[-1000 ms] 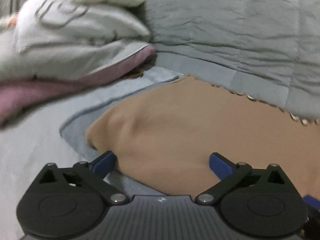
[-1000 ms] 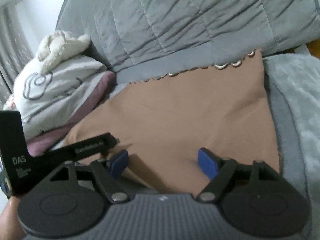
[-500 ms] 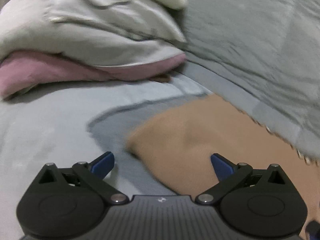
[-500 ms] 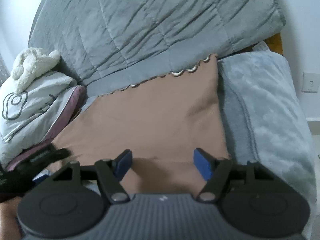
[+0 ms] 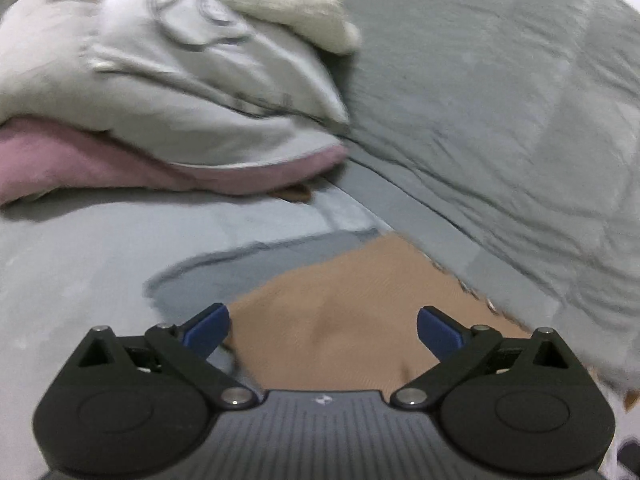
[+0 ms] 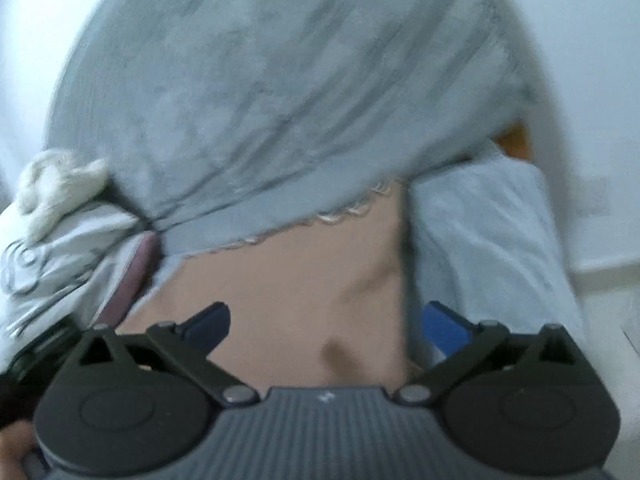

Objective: Fold clothes
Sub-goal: 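Withdraw both grippers away from the placed sweater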

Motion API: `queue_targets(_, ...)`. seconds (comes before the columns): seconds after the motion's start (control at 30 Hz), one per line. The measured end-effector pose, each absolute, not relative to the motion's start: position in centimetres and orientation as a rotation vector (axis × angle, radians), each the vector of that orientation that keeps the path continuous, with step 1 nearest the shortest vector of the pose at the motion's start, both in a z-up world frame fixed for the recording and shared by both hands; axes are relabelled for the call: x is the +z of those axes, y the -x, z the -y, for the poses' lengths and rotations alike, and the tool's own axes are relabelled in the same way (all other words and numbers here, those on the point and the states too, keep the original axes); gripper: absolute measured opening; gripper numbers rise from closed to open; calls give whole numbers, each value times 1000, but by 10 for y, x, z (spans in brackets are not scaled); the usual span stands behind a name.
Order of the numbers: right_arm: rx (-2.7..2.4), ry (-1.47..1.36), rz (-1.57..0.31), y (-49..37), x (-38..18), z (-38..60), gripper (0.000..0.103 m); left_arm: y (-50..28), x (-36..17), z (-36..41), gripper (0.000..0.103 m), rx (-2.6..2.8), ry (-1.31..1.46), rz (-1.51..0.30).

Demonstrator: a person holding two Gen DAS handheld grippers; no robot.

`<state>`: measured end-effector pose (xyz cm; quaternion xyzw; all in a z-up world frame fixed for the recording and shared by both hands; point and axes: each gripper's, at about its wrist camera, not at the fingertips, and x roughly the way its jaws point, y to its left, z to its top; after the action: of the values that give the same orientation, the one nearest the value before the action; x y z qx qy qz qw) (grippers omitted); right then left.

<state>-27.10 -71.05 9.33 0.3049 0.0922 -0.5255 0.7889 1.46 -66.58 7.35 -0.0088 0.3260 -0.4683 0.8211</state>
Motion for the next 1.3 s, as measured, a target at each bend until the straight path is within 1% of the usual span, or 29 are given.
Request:
queue_targets(0.17, -1063, -757, -272, 267, 78, 739, 103, -5, 56, 687, 101, -934, -141, -684)
queue_targets(0.3, -1142, -743, -352, 268, 70, 752, 103, -3, 61, 685, 102, -918, -161, -661)
queue_targets(0.37, -1179, -808, -390, 275, 60, 760, 103, -2, 63, 684, 102, -910, -171, -649)
queue_targets(0.47, -1210, -819, -387, 282, 59, 764, 103, -1, 67, 682, 102, -898, -186, -631)
queue_targets(0.63, -1212, -804, -324, 286, 74, 757, 103, 5, 78, 675, 102, -860, -244, -576)
queue_targets(0.83, -1185, -787, -340, 283, 77, 749, 103, 5, 85, 660, 102, -815, -269, -570)
queue_targets(1.1, -1117, -672, -368, 263, 91, 724, 103, 19, 91, 602, 102, -763, -279, -593)
queue_targets(1.3, -1075, -615, -361, 252, 102, 698, 103, 22, 103, 538, 102, -721, -209, -612)
